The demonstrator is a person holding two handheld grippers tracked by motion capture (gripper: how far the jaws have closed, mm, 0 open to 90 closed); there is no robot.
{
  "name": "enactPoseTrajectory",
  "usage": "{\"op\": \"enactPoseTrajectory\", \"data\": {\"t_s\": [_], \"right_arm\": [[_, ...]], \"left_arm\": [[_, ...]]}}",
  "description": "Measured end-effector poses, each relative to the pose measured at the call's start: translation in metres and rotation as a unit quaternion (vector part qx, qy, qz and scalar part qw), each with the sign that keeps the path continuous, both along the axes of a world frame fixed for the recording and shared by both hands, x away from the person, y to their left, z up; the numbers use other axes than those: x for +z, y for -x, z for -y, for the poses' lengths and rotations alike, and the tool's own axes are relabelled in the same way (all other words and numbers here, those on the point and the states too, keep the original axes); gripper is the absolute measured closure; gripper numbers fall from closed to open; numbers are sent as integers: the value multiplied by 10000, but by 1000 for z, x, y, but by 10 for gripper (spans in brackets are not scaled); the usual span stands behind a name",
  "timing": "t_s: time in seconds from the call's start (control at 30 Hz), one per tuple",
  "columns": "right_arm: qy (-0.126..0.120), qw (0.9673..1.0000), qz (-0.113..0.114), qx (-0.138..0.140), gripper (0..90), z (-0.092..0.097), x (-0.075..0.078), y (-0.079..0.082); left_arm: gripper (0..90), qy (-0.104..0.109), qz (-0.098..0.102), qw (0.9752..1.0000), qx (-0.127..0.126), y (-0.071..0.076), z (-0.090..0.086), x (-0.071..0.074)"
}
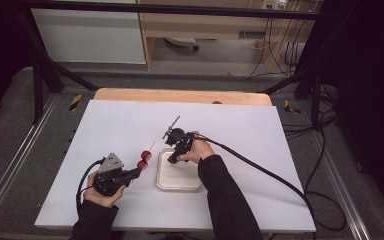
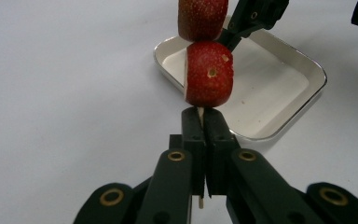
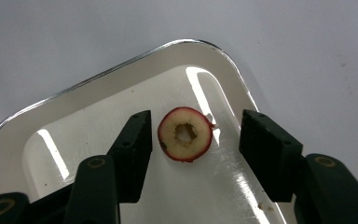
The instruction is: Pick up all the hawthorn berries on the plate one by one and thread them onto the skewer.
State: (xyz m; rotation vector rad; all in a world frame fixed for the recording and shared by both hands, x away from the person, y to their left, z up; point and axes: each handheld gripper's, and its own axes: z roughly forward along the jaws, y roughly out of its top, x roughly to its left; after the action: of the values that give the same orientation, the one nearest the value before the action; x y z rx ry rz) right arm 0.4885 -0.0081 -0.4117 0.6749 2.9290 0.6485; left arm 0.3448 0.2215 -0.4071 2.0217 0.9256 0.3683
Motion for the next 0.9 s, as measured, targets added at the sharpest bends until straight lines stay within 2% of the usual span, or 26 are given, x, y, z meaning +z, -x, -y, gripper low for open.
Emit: {"op": "enactPoseTrajectory", "data": {"t_s": [0.1,0.27,0.37,0.5,0.53,0.67,0.77,0.83,0.9], "right_arm": [[-42,9999,-111,30,494,-2,-1,-1],[117,9997,-166,125,571,-4,-4,-4],[127,9996,-207,146,598,-5,-5,-4],[130,9994,-308,83,605,-6,-5,-4],[150,9995,-272,97,606,-5,-4,-4],[-158,9991,-331,-221,607,-1,6,-3],[-489,9967,-317,-558,608,3,17,0],[-794,9929,-266,-845,608,8,27,5],[-1088,9873,-233,-1134,608,14,34,10]], "left_arm": [[884,-6,-1,10000,-6,0,1,0],[884,7,10,10000,-3,1,0,1],[884,9,15,10000,-4,1,0,1],[884,4,23,10000,-5,1,0,1],[884,7,26,10000,-5,1,0,1],[884,31,50,10000,1,2,0,2],[884,80,118,9999,25,3,0,4],[884,121,162,9998,34,5,0,6],[884,154,185,9997,48,6,0,7]]}}
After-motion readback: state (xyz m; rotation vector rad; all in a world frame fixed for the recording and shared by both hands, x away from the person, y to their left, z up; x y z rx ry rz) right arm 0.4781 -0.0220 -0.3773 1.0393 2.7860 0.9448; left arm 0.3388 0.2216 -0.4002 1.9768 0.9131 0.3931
